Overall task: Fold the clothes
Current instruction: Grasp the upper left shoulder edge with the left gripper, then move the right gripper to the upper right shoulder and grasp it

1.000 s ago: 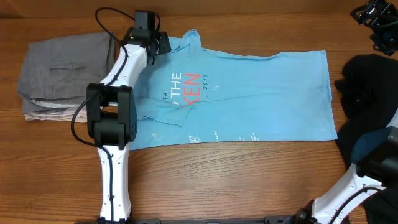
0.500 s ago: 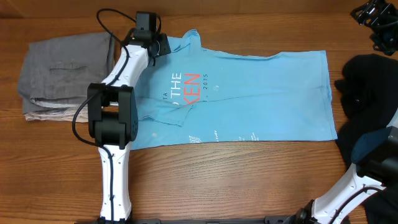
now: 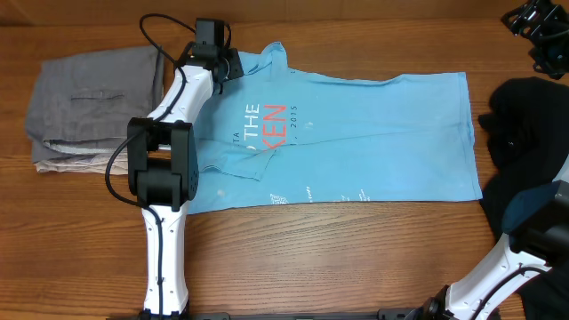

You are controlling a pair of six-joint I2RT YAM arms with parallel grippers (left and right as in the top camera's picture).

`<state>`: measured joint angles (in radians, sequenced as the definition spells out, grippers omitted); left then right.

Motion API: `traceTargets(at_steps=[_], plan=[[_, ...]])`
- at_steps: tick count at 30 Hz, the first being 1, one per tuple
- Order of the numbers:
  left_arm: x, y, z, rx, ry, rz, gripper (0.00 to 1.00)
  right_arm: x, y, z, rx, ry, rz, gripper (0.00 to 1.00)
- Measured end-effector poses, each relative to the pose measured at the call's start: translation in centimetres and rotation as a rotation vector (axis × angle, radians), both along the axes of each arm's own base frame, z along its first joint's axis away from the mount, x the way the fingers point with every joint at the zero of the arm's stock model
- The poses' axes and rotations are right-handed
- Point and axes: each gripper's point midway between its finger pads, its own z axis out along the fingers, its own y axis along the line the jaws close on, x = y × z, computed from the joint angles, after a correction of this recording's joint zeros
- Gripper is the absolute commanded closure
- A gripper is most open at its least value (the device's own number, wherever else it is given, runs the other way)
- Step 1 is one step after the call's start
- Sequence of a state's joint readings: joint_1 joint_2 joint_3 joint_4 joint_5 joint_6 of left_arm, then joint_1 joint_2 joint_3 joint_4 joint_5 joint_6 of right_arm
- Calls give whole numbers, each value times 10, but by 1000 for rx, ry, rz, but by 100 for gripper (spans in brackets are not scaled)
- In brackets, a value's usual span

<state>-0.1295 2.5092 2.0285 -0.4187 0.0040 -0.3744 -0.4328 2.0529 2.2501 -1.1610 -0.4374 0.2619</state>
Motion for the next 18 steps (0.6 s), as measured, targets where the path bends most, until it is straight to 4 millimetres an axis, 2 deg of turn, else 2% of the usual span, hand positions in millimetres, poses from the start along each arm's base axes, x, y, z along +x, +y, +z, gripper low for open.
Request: traceTargets(at_steps=[12,15,18], plan=[[1,-1,3,-3,-3,-3,49,0,0,0,0,1,1,0],[0,-1,2,-3,1,-3,56,0,0,0,0,0,0,0],[0,-2,2,-8,2,-4,72,0,0,0,0,1,0,0]])
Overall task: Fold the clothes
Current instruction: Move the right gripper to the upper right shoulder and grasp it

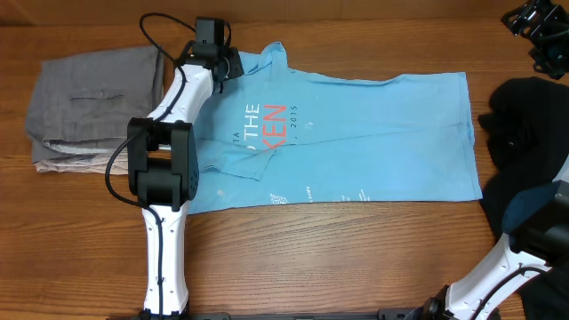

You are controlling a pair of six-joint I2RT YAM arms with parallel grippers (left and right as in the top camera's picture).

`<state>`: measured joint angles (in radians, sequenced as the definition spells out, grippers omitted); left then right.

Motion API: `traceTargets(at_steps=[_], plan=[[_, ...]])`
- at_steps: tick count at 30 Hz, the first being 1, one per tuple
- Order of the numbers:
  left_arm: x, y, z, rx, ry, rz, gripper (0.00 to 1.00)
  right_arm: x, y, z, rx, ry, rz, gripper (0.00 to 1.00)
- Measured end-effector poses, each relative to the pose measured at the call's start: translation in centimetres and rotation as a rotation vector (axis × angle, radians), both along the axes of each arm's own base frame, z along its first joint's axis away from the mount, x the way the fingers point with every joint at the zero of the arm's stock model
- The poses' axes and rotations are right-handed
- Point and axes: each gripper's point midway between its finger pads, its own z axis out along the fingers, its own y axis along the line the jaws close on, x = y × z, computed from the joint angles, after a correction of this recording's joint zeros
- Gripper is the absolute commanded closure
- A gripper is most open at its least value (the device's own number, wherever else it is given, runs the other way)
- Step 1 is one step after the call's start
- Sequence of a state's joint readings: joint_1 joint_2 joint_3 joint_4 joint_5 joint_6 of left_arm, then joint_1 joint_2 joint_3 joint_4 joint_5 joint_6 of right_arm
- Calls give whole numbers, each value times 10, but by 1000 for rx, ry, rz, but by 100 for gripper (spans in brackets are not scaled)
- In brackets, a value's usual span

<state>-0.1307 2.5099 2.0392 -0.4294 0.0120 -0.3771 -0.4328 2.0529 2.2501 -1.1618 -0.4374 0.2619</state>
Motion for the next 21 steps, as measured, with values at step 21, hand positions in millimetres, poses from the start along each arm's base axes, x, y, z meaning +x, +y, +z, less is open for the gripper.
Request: traceTargets(at_steps=[21], plan=[[-1,-1,2,-6,9,4,96,0,0,0,0,0,0,0]])
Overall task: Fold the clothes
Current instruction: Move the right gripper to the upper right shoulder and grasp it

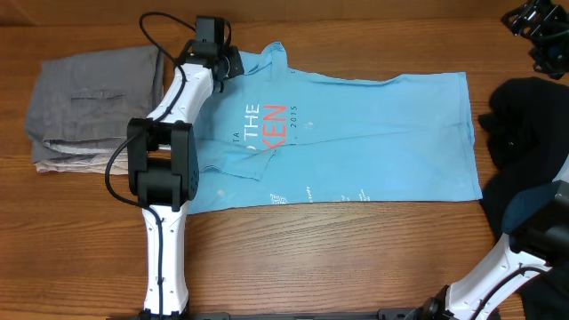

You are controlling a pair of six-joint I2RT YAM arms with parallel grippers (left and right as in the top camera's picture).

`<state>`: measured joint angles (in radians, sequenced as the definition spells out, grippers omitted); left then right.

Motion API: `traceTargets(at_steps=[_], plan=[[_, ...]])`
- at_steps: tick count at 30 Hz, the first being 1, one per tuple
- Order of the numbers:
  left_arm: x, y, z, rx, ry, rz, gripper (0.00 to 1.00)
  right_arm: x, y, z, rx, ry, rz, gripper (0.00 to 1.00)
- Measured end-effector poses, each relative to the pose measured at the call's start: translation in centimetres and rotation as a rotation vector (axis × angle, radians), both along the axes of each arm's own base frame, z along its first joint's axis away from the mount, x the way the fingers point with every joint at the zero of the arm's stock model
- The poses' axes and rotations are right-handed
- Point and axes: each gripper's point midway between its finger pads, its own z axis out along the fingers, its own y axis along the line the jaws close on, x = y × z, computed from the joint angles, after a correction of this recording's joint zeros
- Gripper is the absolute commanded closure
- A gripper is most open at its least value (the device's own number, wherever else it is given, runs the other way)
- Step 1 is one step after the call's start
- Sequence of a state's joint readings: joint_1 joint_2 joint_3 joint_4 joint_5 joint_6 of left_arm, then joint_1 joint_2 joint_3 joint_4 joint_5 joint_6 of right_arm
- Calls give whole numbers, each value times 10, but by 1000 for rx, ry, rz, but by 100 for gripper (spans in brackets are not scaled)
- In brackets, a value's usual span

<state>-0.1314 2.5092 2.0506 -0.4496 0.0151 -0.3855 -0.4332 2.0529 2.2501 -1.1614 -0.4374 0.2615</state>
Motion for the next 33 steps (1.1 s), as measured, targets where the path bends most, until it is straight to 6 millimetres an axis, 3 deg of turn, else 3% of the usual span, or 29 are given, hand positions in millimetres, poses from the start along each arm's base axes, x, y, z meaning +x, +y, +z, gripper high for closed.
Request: traceTargets(at_steps=[24,26,33], plan=[[-7,11,0,5,38,16,95,-1,2,0,9,4,5,0],[-7,11,0,5,38,16,96,-4,4,-3,19,23,6,8],[-5,12,2,7,26,19,94,2,5,-16,-62,40,56,11]])
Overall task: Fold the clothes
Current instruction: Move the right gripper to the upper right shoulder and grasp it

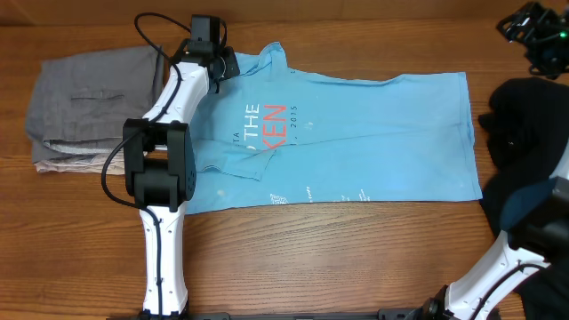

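A light blue T-shirt (356,133) with red lettering lies spread on the wooden table (338,258), its left part folded in over itself. My left gripper (226,64) is at the shirt's far left corner, by the folded sleeve; its fingers are too small and dark to tell apart. My right gripper (533,36) hangs at the far right corner of the view, away from the shirt, and its state does not show.
A stack of folded grey and beige clothes (93,107) lies at the left. A heap of black garments (524,124) lies at the right edge. The left arm's base (160,178) stands on the shirt's left margin.
My left arm and gripper have shifted slightly to the left at the shirt's far corner. My right gripper has moved a little at the top right. The shirt lies as before.
Through all three earlier moments my left gripper stayed at the shirt's far left corner and the right one at the far right, with the shirt unmoved. Now the left arm sits slightly further left, and the shirt keeps the same shape.
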You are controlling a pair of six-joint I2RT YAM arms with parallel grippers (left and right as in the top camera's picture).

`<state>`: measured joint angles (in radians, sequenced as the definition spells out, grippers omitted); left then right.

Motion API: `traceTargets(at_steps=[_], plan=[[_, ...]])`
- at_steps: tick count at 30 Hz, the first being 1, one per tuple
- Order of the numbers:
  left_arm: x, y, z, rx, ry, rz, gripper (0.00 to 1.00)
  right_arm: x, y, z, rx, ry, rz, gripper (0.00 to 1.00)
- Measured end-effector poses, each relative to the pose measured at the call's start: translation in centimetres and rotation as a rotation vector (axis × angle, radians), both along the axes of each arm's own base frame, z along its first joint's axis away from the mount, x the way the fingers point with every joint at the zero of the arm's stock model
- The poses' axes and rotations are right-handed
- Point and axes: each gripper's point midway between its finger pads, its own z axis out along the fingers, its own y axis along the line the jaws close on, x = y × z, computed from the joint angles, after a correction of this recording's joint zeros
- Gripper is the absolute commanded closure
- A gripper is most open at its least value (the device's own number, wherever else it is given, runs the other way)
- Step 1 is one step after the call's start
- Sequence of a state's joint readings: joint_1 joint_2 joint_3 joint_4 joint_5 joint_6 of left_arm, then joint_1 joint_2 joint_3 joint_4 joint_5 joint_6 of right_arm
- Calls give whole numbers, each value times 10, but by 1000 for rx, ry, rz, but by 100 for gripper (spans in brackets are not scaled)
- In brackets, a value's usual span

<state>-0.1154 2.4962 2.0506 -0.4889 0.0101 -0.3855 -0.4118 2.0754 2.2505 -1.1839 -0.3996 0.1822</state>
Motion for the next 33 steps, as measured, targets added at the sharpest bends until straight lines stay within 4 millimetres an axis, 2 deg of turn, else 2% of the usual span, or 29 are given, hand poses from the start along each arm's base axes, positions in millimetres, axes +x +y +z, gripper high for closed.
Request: traceTargets(at_steps=[3,6,9,13,17,22,24,31,33], plan=[[0,0,0,0,0,0,94,10,0,-26,-55,41,40,12],[0,0,0,0,0,0,94,22,1,-65,-96,93,101,11],[0,0,0,1,-1,1,94,37,-6,-106,-123,125,136,11],[1,1,0,3,-4,2,92,55,-17,-148,-170,127,171,11],[1,1,0,3,-4,2,91,65,-27,-175,-229,137,190,12],[1,1,1,5,-4,4,91,73,-33,-198,-296,143,230,16],[1,1,1,5,-4,4,91,75,-33,-207,-319,143,255,21],[0,1,0,6,-2,4,90,84,-21,-249,-420,180,365,21],[0,1,0,6,-2,4,90,90,-18,-250,-458,171,377,21]])
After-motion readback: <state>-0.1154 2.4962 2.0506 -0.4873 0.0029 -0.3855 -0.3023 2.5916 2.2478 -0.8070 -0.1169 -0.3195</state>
